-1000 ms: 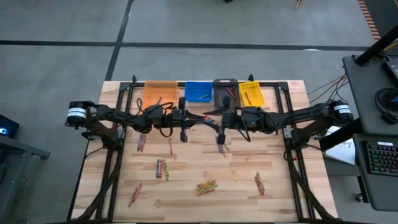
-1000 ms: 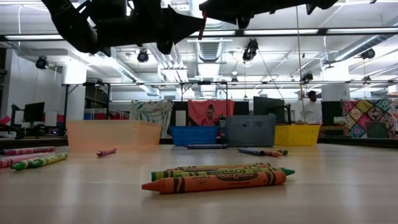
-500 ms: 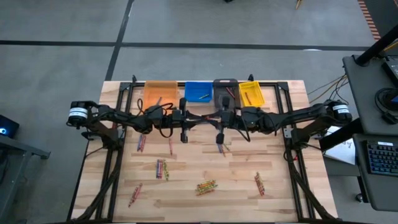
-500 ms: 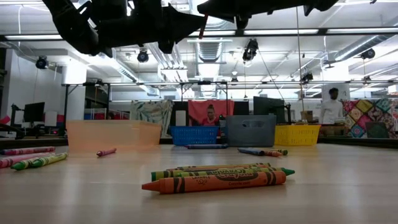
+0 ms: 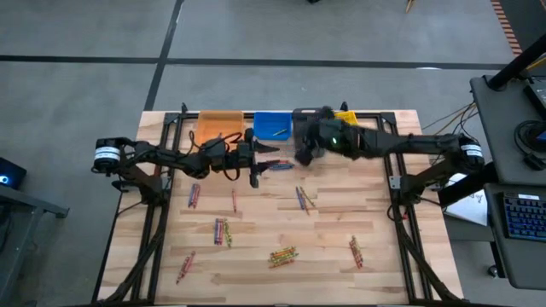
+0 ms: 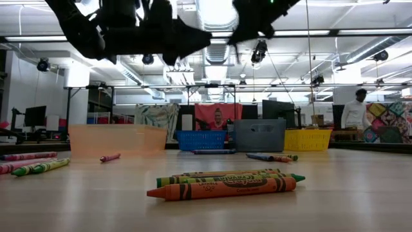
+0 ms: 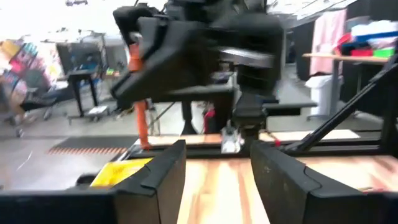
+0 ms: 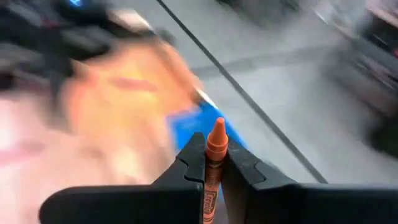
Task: Sort crayons
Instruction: Put the orange crayon into the yellow bin
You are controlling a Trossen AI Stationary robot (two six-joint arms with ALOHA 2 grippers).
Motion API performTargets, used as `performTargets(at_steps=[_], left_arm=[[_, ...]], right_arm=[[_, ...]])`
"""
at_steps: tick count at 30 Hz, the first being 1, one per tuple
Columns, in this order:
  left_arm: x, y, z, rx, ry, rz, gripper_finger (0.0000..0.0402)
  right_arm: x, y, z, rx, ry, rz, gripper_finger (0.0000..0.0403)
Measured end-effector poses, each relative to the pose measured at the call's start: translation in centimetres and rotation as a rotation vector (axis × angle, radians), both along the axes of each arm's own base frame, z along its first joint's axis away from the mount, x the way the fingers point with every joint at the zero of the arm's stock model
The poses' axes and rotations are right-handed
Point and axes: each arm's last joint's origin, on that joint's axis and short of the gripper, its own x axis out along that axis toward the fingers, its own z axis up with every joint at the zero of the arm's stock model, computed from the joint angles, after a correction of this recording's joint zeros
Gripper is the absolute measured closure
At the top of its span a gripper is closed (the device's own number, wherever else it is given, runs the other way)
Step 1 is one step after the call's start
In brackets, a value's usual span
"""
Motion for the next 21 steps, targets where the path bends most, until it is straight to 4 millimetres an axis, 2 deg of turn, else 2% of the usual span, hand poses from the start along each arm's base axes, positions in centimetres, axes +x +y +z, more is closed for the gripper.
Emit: performTargets(at_steps=[6,9,12,16,21], left_arm=[[-0.9,3.0,-0.1,-0.005,0.013,0.102,0.0235],[-1.5,4.4,0.4,0.000,-0.001,0.152,0.0235],[-2.1,5.4,0.7,0.003,-0.012,0.188,0.0235],[-2.4,5.8,0.9,0.012,-0.009,0.207,0.0235],[-2.4,5.9,1.0,0.057,-0.003,0.213,0.0235]], right_arm=[[-2.2,-7.8,0.1,0.131,0.135,-0.278,0.0390],[-3.6,-11.9,-1.3,0.286,0.188,-0.369,0.0390],[-5.3,-15.4,-3.7,0.503,0.239,-0.416,0.0390],[-7.2,-17.9,-6.9,0.689,0.399,-0.524,0.0390],[-8.4,-19.2,-8.8,0.738,0.551,-0.626,0.0390]])
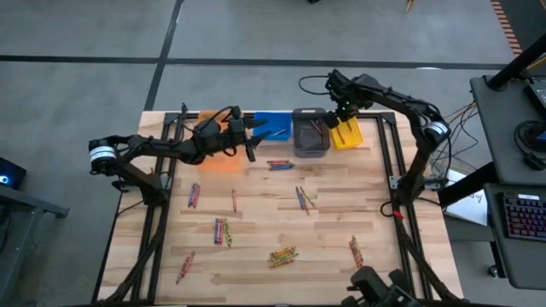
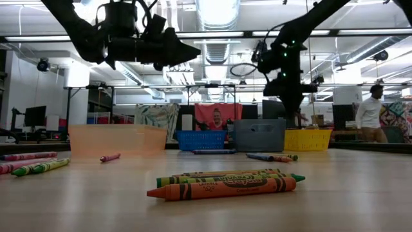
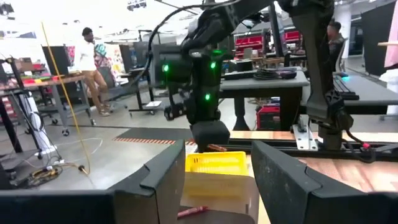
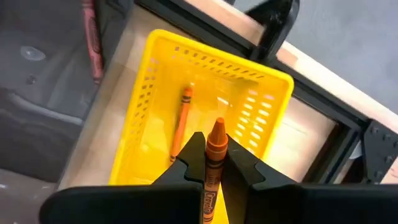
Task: Sort crayons
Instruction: Put the orange crayon into the yellow bin
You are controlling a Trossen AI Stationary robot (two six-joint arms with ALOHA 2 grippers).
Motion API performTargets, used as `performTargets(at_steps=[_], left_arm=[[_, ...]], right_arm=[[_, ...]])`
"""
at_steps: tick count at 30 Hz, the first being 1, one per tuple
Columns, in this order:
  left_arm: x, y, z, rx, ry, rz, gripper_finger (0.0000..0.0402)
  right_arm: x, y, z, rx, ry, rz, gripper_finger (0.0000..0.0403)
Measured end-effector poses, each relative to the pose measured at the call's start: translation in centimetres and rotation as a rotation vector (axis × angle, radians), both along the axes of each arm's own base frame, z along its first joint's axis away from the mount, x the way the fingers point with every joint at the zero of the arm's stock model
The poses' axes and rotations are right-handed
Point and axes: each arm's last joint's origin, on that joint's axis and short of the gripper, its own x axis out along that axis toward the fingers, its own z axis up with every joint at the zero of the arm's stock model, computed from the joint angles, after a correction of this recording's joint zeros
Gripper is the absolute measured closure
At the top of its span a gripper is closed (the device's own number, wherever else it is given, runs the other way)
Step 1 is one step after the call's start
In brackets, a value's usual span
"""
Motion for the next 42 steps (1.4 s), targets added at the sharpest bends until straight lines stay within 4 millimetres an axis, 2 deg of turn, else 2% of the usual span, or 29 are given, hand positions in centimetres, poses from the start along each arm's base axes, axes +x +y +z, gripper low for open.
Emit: performTargets(at_steps=[10,16,23,27,33,39,42], left_arm=[[0.6,0.2,1.5,0.033,-0.035,0.000,0.0235],[0.7,-0.3,1.4,-0.077,-0.045,-0.042,0.0240],[0.1,-1.7,3.2,-0.159,-0.112,-0.210,0.0254],[-0.6,-2.0,3.7,-0.144,-0.065,-0.202,0.0261],[-2.4,-0.7,4.2,-0.056,0.044,-0.081,0.0267],[-5.4,2.0,5.1,-0.016,0.097,0.103,0.0267],[-6.6,3.1,5.1,0.016,0.134,0.108,0.0268]], right_arm=[[0.1,-0.4,-0.6,-0.015,-0.010,0.004,0.0390],[-0.1,-0.2,-2.1,-0.004,-0.008,-0.020,0.0390],[-0.5,0.2,-2.8,0.030,0.025,-0.006,0.0390],[-0.6,0.3,-2.6,0.024,0.024,0.015,0.0390],[-0.5,0.3,-2.6,0.021,0.031,0.063,0.0390],[-0.2,-0.1,-2.6,-0.026,-0.006,0.061,0.0390],[0.0,-0.4,-2.8,-0.063,-0.034,0.064,0.0390]])
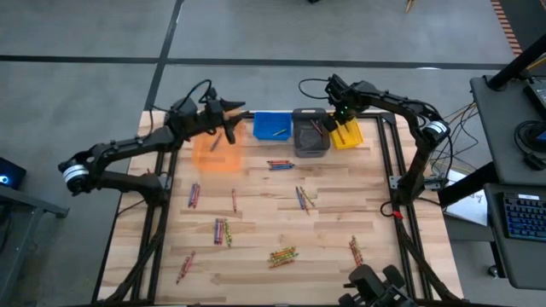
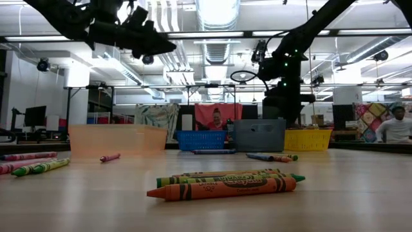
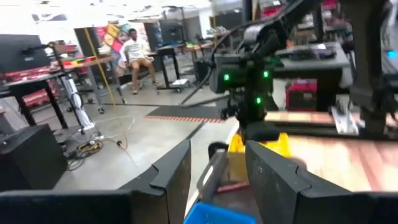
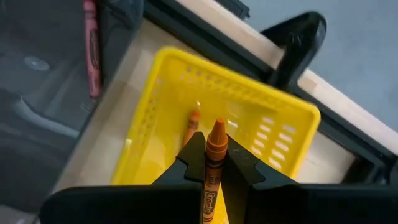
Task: Sort crayons
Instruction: Put the orange crayon into the yellow bin, then put the red crayon into the black bin
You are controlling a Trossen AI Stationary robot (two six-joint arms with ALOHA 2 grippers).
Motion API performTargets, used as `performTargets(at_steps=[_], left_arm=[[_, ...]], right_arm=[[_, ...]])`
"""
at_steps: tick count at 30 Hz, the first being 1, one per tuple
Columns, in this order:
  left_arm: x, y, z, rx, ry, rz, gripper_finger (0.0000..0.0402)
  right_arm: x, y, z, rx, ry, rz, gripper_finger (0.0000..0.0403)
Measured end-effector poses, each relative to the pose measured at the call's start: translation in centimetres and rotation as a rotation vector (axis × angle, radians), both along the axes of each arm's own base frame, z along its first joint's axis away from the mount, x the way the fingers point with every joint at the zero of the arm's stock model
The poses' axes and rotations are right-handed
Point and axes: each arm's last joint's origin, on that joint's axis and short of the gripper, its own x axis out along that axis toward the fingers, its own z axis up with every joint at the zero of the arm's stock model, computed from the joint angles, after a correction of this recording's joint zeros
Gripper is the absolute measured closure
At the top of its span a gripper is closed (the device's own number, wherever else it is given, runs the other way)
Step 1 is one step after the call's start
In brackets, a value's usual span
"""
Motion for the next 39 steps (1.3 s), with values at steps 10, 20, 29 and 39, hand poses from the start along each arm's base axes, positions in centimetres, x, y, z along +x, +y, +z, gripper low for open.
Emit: performTargets(at_steps=[10,20,29,39], left_arm=[[-0.4,1.9,-0.3,0.069,-0.010,-0.016,0.0268],[-0.4,1.9,0.4,0.064,-0.099,-0.012,0.0268],[-0.5,2.2,1.1,0.077,-0.133,0.082,0.0268],[-0.3,2.3,1.8,0.120,-0.102,0.088,0.0267]], right_arm=[[-0.3,0.0,-0.4,0.011,0.003,0.012,0.0390],[-1.1,0.7,-2.1,0.053,0.032,-0.067,0.0390],[-1.1,0.6,-3.1,0.009,0.014,-0.102,0.0376],[-1.1,0.6,-3.0,-0.002,0.033,-0.090,0.0297]])
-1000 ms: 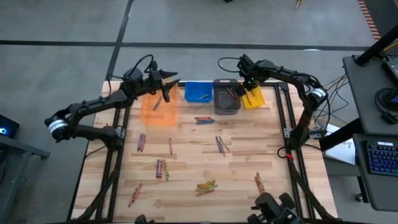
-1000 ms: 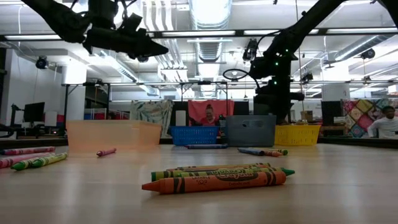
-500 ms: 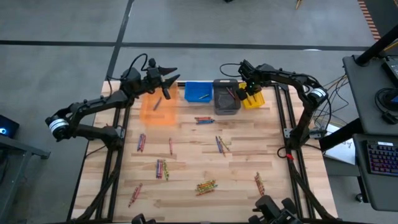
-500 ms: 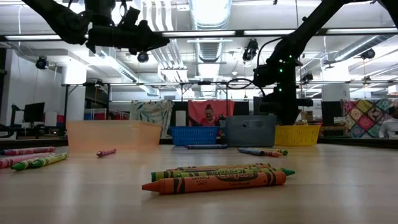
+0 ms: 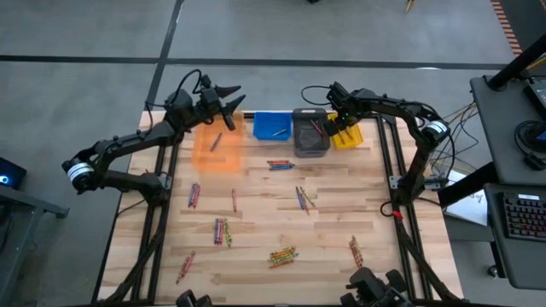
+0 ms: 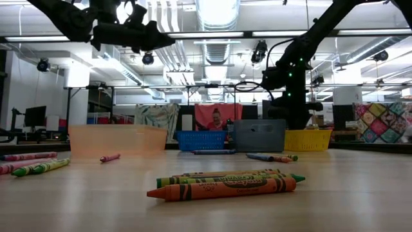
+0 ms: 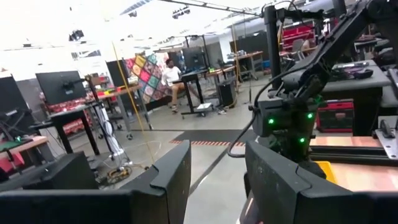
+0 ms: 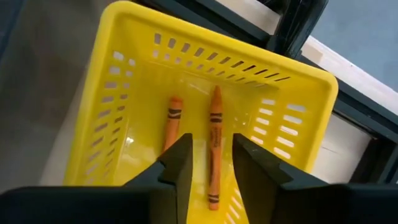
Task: Sort crayons
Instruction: Put the red crayon into the black bin
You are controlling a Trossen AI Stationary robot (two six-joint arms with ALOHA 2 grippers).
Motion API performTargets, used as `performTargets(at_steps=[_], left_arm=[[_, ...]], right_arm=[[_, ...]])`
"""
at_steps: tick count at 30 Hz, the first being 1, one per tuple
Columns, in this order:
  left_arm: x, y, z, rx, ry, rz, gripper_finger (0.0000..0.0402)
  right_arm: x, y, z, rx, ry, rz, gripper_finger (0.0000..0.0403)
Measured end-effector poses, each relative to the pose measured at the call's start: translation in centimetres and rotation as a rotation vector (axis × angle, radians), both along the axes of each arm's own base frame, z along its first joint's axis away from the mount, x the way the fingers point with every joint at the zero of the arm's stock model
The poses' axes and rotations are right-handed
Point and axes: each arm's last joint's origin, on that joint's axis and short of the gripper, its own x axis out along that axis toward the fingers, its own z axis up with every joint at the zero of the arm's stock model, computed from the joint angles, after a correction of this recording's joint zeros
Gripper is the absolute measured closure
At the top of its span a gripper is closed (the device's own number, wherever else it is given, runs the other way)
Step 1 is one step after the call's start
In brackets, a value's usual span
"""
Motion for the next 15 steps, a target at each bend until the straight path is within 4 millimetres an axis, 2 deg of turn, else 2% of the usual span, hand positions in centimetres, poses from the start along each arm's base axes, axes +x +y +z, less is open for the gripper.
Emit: performTargets(at_steps=[4,15], left_arm=[[0.0,0.0,0.2,0.020,0.004,0.003,0.0267],[0.0,0.0,0.2,0.033,0.012,0.005,0.0267]], right_arm=[[0.0,0.0,0.9,-0.015,-0.012,0.008,0.0286],[-0.7,1.0,6.7,-0.190,-0.165,0.098,0.0282]])
